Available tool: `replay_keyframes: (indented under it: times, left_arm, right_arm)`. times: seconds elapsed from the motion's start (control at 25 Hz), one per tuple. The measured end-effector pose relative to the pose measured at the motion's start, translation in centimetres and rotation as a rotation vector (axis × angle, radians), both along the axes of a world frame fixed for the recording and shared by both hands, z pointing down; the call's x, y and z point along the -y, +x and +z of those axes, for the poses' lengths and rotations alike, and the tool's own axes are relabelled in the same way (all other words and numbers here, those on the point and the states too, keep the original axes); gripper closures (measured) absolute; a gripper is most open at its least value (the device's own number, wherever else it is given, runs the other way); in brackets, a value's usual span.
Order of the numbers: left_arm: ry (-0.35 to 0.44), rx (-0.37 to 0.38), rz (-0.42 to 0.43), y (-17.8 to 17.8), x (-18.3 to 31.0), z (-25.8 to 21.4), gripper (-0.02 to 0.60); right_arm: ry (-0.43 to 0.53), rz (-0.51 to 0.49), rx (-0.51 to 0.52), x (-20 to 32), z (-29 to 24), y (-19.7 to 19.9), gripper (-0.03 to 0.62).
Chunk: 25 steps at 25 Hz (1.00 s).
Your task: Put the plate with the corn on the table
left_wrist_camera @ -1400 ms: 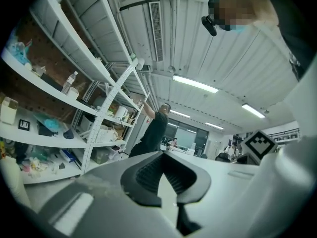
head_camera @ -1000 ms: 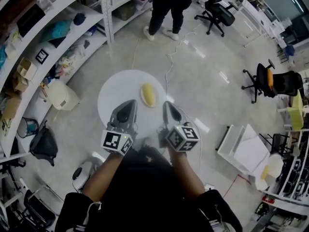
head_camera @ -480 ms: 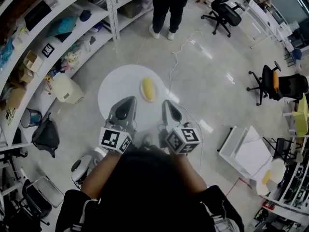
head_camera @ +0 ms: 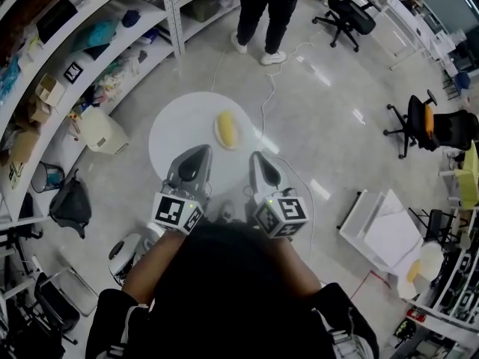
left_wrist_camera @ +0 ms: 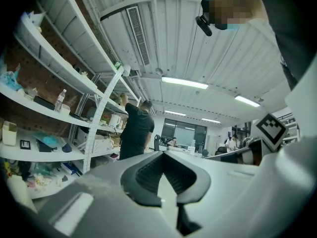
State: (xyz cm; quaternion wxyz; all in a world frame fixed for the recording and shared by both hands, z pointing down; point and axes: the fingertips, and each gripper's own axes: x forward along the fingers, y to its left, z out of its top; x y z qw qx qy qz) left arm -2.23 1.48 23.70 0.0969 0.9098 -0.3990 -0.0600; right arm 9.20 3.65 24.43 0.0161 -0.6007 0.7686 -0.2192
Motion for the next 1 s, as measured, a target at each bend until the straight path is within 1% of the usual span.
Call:
replay_keyframes:
  times: [0.44, 1.0]
  left_arm:
    - [0.004, 0.007, 0.014, 0.2, -0.6, -0.2, 0.58]
    - [0.012, 0.016, 0.016, -0.7, -0.1, -0.1, 0.58]
  right_arm:
    - [0.025, -0.052, -0.035, -0.9, 0.4, -1.1, 0.586]
    - [0.045, -0.07, -0.058, -0.1, -0.1, -2.5, 0.586]
